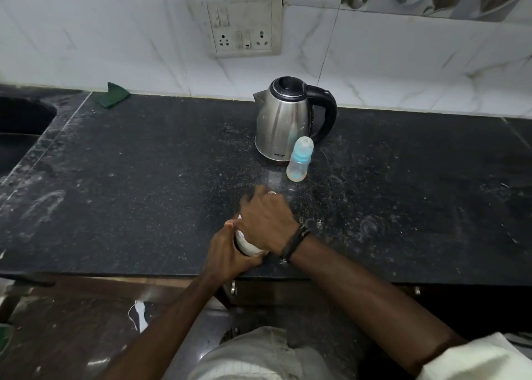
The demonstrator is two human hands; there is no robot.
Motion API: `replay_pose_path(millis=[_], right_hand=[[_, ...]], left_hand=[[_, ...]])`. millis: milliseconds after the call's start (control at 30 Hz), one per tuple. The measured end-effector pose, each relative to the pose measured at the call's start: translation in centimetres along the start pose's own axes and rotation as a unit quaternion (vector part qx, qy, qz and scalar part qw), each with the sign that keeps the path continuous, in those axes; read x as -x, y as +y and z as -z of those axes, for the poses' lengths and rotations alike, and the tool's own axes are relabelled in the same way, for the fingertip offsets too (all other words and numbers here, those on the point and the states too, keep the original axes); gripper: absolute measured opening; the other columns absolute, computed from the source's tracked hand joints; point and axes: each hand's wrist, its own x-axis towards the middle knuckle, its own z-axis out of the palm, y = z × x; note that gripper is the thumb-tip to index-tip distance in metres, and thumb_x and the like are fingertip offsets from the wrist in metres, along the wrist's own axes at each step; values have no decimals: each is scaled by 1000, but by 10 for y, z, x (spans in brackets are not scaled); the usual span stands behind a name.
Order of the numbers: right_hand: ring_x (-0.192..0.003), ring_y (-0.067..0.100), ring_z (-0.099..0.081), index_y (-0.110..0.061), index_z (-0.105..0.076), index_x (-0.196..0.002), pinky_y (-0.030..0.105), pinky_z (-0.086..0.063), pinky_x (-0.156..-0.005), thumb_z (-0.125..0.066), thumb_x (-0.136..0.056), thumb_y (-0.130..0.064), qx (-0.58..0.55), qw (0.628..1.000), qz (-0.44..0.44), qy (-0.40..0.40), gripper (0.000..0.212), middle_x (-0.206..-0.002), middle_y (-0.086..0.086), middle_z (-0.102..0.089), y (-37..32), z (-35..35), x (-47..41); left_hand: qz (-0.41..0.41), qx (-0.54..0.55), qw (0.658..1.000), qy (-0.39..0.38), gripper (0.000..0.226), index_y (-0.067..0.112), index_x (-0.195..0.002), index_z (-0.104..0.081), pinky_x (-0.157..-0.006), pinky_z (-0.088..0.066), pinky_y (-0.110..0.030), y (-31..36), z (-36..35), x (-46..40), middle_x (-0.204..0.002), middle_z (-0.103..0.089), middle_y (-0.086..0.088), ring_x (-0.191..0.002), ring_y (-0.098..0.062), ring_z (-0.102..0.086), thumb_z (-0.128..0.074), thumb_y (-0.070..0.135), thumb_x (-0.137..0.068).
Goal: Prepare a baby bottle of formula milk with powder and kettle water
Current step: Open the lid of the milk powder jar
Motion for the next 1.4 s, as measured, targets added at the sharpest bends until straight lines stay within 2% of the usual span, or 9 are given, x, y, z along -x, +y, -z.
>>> replay_pose_path(millis=[200, 333, 500, 567, 667, 800, 1000, 1233, 1400], right_hand=[[-107, 32, -63, -5, -60, -118, 37, -49, -77, -45, -100, -48, -34, 999, 7, -18, 49, -116, 16, -63, -4, -10, 1], [-113, 41, -52, -16, -51, -135, 45, -46, -89, -59, -91, -30, -64, 991, 86, -79, 47, -132, 22, -43, 9, -1, 4], [-110, 36, -52, -24, -62, -126, 46, -44, -91, -65, -86, -30, -103, 974, 158, -126, 40, -132, 15, -39, 16, 12, 3], [-111, 37, -53, -24, -63, -124, 46, -45, -90, -59, -92, -41, -123, 981, 124, -85, 36, -133, 16, -40, 12, 12, 3], [-110, 39, -58, -14, -55, -131, 44, -50, -85, -45, -96, -60, -30, 999, 2, -16, 59, -133, 24, -45, 3, 4, 1], [-108, 34, -63, -6, -34, -148, 42, -55, -83, -34, -97, -64, 9, 998, -42, -36, 77, -120, 18, -65, -6, -14, -1], [-111, 38, -59, -13, -56, -127, 40, -46, -80, -47, -98, -33, -56, 996, 65, -25, 36, -120, 19, -64, 3, -9, -1], [-93, 39, -54, -19, -47, -131, 38, -34, -71, -64, -82, -13, -100, 985, 125, -60, 53, -123, 21, -38, 17, 3, 14], [-93, 33, -55, -16, -47, -110, 42, -49, -75, -67, -75, -9, -204, 972, 98, -63, 41, -112, 13, -46, 46, 15, 29]], left_hand=[[-19, 16, 1000, -9, 69, 24, -113, -60, -78, -45, -4, 8, 2, 1, -102, -64, 22, -95, 13, -62, -86, 42, -52], [-8, 25, 1000, -4, 76, 30, -118, -57, -78, -46, -5, 1, 1, 2, -102, -67, 22, -97, 11, -64, -95, 29, -52], [-31, 1, 1000, -1, 67, 37, -112, -61, -71, -46, -4, 3, 1, 2, -97, -66, 35, -90, 13, -65, -93, 31, -54], [-29, -10, 1000, 6, 54, 34, -101, -64, -67, -50, -11, 3, 0, 2, -92, -67, 28, -83, 10, -66, -88, 43, -54], [-3, 7, 1000, 9, 61, 22, -101, -65, -68, -52, -14, 1, -2, 1, -88, -69, 19, -82, 5, -68, -85, 51, -51], [-11, 2, 1000, -27, 63, 9, -105, -64, -71, -49, -16, -1, -1, -1, -92, -71, 6, -82, -4, -67, -88, 41, -57], [-16, 17, 1000, -3, 72, 32, -117, -58, -74, -48, -8, 2, -1, 2, -100, -66, 29, -92, 8, -66, -90, 36, -53], [-16, 25, 1000, -3, 58, 40, -100, -57, -67, -47, -9, -1, 0, 3, -89, -69, 23, -83, 6, -67, -85, 41, -49], [-54, 33, 998, -1, 90, 34, -134, -52, -93, -48, -14, -2, 0, 4, -125, -65, 21, -114, 1, -63, -93, 39, -54]])
